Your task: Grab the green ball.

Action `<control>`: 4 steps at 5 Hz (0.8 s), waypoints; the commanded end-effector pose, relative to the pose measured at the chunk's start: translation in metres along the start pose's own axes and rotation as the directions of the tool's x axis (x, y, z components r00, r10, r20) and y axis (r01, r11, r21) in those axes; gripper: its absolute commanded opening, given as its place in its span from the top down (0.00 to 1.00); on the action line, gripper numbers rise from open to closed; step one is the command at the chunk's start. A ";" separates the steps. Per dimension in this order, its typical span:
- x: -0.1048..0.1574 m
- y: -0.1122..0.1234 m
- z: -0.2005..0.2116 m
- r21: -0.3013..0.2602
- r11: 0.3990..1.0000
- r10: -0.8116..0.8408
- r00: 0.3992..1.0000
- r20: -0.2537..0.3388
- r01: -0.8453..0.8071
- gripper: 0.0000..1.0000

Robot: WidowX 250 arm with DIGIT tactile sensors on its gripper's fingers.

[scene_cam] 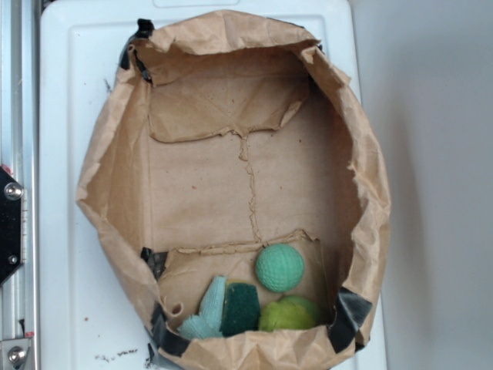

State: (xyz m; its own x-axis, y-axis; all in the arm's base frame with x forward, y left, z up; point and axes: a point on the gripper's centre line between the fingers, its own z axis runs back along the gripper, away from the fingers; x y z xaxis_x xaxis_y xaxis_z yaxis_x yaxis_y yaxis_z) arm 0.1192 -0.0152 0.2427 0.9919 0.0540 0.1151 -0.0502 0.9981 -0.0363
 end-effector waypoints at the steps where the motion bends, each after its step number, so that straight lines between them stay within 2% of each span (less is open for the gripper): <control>1: 0.000 0.000 0.000 0.000 1.000 0.000 1.000 0.000 0.000 0.00; 2: 0.039 -0.009 -0.012 -0.077 0.997 0.029 0.992 0.123 -0.019 0.00; 3: 0.075 -0.009 -0.034 -0.091 0.988 0.136 0.973 0.184 -0.121 0.00; 4: 0.106 -0.005 -0.055 -0.129 0.964 0.257 0.938 0.231 -0.233 0.00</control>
State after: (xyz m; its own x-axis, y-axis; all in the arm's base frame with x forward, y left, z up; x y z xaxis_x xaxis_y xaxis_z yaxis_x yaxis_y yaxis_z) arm 0.2280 -0.0230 0.1884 0.9034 0.3143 0.2917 -0.2702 0.9455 -0.1818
